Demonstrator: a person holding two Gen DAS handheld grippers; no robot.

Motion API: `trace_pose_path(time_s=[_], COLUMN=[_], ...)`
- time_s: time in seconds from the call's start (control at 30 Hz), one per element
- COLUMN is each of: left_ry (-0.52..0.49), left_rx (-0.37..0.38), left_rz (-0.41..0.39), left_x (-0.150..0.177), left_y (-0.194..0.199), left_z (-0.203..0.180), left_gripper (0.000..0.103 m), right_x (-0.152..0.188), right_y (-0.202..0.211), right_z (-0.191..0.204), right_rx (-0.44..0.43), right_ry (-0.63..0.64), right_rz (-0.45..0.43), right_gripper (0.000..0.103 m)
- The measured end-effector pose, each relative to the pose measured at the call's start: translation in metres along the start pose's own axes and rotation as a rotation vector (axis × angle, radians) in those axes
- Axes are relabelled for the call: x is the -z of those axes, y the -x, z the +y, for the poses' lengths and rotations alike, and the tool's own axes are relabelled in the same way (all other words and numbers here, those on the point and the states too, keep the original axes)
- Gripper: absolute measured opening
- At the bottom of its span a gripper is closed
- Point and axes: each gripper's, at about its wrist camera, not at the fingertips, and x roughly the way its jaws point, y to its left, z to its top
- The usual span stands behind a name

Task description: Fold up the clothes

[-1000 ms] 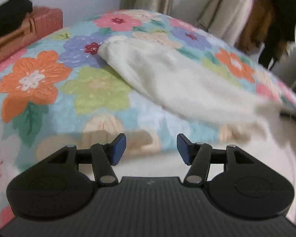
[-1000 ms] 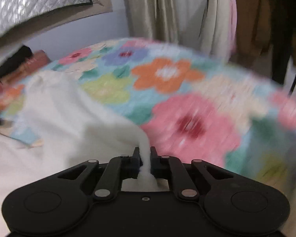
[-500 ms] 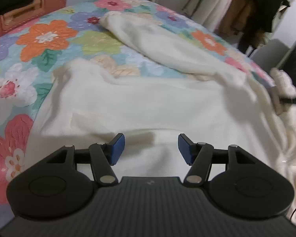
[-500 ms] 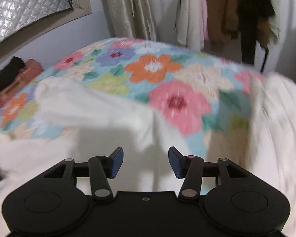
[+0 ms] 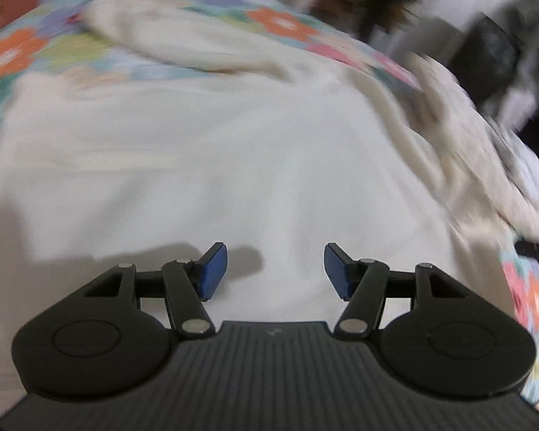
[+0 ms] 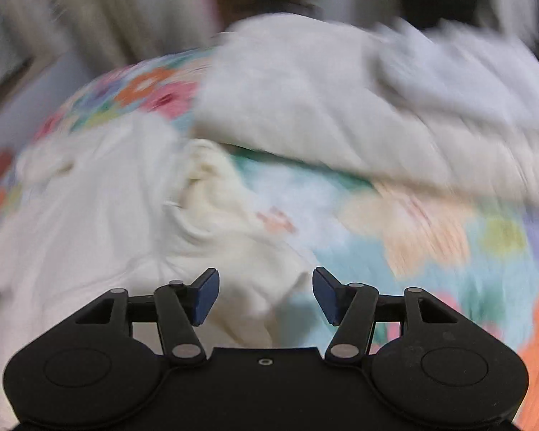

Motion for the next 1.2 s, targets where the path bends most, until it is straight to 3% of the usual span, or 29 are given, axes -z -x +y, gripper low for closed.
trace_pose_path(time_s=[0.13,0.17,0.23,0.3,0.37,0.43,0.5,0.53,0.57,0.67,0.77,0.87,0.93,1.07,1.2], left_ry=[-0.015,-0.021,-0.036,-0.051,-0.038,-0.014,-0.010,-0.012,-0.017,-0.047,-0.049,-0.058,-0.030,0.018,0.026], left_rx=[0.065,0.061,0.050,0.036,0.039,0.047,0.037,0.028,0.019,0.003,0.011,0.039,0.065,0.094,0.060], left_rz=[0.083,0.096,0.106,0.110,0.103,0.094,0.075,0.062,0.053,0.045,0.050,0.052,0.051,0.063,0.048], left_x=[0.021,0.024,0.030,0.033,0.032,0.031,0.027,0.025,0.022,0.016,0.017,0.014,0.011,0.007,0.002], left_y=[-0.018,-0.023,-0.030,-0.035,-0.036,-0.035,-0.034,-0.033,-0.033,-0.043,-0.047,-0.045,-0.044,-0.045,-0.033], left_z=[-0.022,-0.025,-0.029,-0.031,-0.029,-0.024,-0.022,-0.022,-0.023,-0.024,-0.020,-0.015,-0.008,0.003,0.010], left_gripper=[0.060,0.060,0.060,0.060,0.060,0.060,0.060,0.060,0.060,0.060,0.060,0.060,0.061,0.061,0.061], right_x=[0.010,0.011,0.011,0.011,0.011,0.005,0.004,0.005,0.005,0.008,0.011,0.000,-0.003,-0.010,-0.013], right_y=[-0.009,-0.021,-0.048,-0.070,-0.087,-0.076,-0.055,-0.046,-0.050,-0.086,-0.101,-0.087,-0.073,-0.045,-0.049], right_z=[-0.043,-0.044,-0.044,-0.037,-0.019,0.009,0.035,0.047,0.044,0.016,-0.008,-0.010,0.007,0.043,0.079], right_rx=[-0.189,-0.205,-0.227,-0.231,-0.211,-0.116,0.035,0.121,0.137,0.132,0.081,0.091,0.115,0.164,0.099], right_ry=[-0.287,-0.311,-0.342,-0.320,-0.225,-0.041,0.166,0.271,0.265,0.136,-0.015,-0.126,-0.045,0.145,0.285], right_rz=[-0.038,-0.035,-0.024,-0.016,-0.016,-0.117,-0.239,-0.291,-0.281,-0.154,-0.132,-0.097,-0.136,-0.227,-0.265], right_gripper=[0.064,0.066,0.082,0.080,0.032,0.020,0.018,0.018,0.018,0.020,0.026,0.044,0.051,0.052,0.052])
